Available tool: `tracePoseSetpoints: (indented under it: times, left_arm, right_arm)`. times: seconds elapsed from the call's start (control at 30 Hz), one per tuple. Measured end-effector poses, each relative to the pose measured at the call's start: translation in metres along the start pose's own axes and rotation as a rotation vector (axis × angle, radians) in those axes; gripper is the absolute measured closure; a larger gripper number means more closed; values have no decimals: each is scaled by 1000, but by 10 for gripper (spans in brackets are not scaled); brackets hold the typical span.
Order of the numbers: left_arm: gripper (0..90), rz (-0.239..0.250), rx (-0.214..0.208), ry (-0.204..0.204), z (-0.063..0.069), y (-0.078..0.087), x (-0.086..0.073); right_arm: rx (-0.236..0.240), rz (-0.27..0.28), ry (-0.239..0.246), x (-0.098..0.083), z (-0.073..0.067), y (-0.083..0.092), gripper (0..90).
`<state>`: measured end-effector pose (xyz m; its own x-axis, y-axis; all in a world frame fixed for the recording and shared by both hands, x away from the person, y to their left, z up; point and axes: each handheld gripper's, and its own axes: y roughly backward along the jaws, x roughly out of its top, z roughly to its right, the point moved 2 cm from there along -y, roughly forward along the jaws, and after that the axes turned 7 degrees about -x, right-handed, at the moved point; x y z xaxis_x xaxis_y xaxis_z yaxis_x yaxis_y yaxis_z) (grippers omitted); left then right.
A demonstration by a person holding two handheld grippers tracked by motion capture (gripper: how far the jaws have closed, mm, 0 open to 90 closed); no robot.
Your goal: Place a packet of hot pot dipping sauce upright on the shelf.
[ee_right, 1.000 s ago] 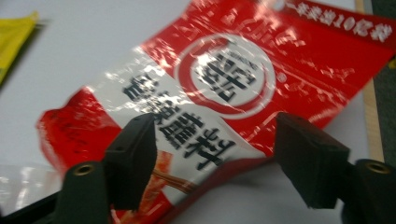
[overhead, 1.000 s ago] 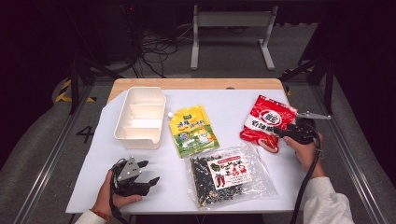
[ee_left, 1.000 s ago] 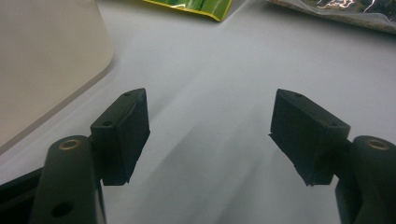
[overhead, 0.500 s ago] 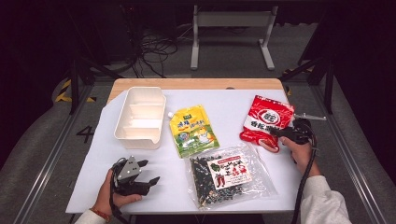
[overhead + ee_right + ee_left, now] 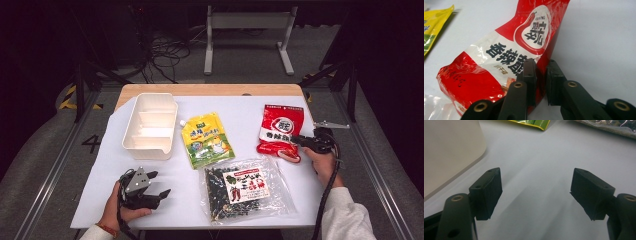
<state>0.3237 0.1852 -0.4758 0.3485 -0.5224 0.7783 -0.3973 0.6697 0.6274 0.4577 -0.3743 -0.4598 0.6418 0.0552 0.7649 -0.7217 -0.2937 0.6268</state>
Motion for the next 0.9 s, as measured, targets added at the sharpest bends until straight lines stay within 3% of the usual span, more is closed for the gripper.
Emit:
tracePoseSetpoints:
  times: [0.23,0.57,0.73,0.9]
  left_arm:
    - [252,16,6,15,-2,4,-1]
    - [229,67,8,42,-9,11,4]
    - [214,74,4,41,-10,12,6]
    - [209,81,-12,29,-8,12,10]
  right_arm:
    - [7,48,21,2,-3,7,831]
    - [48,189,41,13,-9,30,842]
    - [44,240,68,20,-16,39,843]
    - [50,284,63,25,-18,46,844]
